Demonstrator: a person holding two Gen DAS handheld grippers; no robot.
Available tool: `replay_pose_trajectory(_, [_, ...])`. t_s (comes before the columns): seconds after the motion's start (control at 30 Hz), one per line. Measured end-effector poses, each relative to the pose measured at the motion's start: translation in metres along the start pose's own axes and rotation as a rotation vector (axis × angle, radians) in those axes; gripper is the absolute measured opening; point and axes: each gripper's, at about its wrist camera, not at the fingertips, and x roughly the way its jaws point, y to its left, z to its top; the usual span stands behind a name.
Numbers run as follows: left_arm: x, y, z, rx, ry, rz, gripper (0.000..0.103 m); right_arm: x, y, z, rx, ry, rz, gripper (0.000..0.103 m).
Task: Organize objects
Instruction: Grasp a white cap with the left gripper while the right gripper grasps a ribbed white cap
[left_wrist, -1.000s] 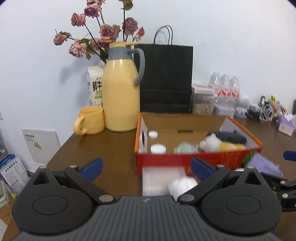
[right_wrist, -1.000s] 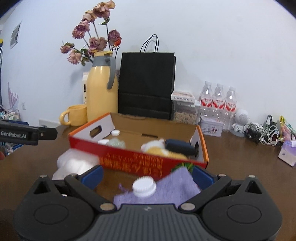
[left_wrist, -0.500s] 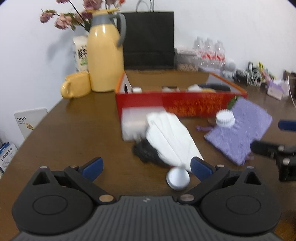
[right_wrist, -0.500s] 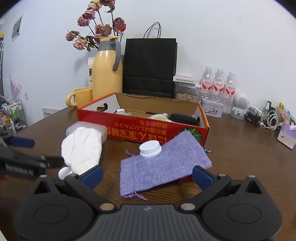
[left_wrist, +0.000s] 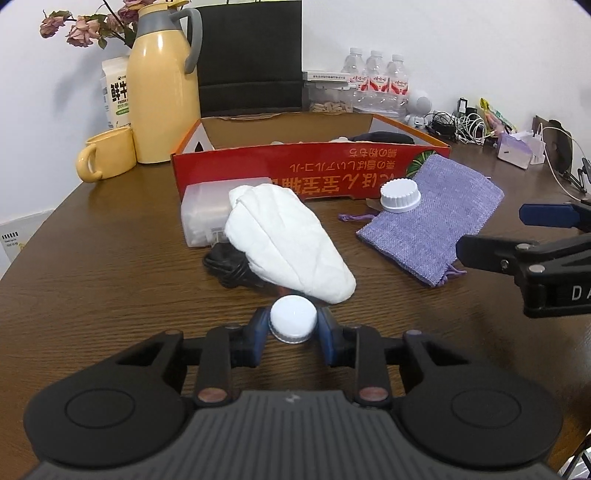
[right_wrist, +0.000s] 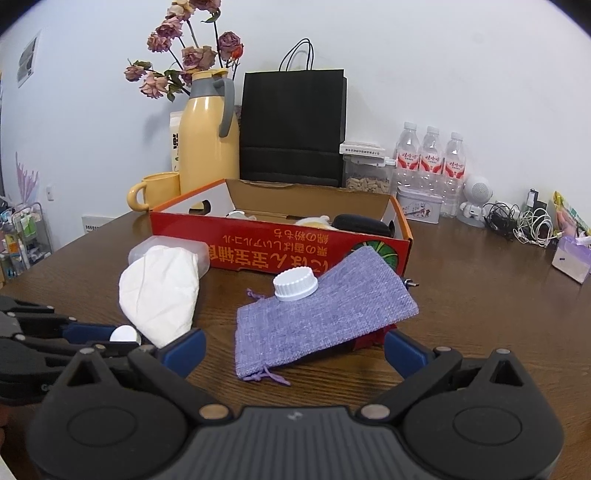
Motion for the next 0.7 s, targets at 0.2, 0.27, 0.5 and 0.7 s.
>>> replay_pose_trajectory(0.2, [-0.015,0.01,0.005,-0.011,-0.045,0.007,0.03,-0.001,0.002,0.0,-0.007,-0.011,0.003,0.103])
replay_pose_trajectory(0.27, [-0.02,0.014,0.009,-0.018,-0.066,0.016,0.03,-0.001,0.003,0.001,-0.014,-0.023,0.005,0.103])
replay_pose_trajectory(0.5, [-0.029,0.027,0.029,-0.037,-0.128,0.058,0.03,0.007,0.011,0.016,-0.068,-0.063,0.005,0.096])
replay_pose_trajectory(0.7, [-0.029,0.031,0.041,-0.043,-0.151,0.072,0.03,0.028,0.019,0.029,-0.138,-0.066,-0.009,0.079])
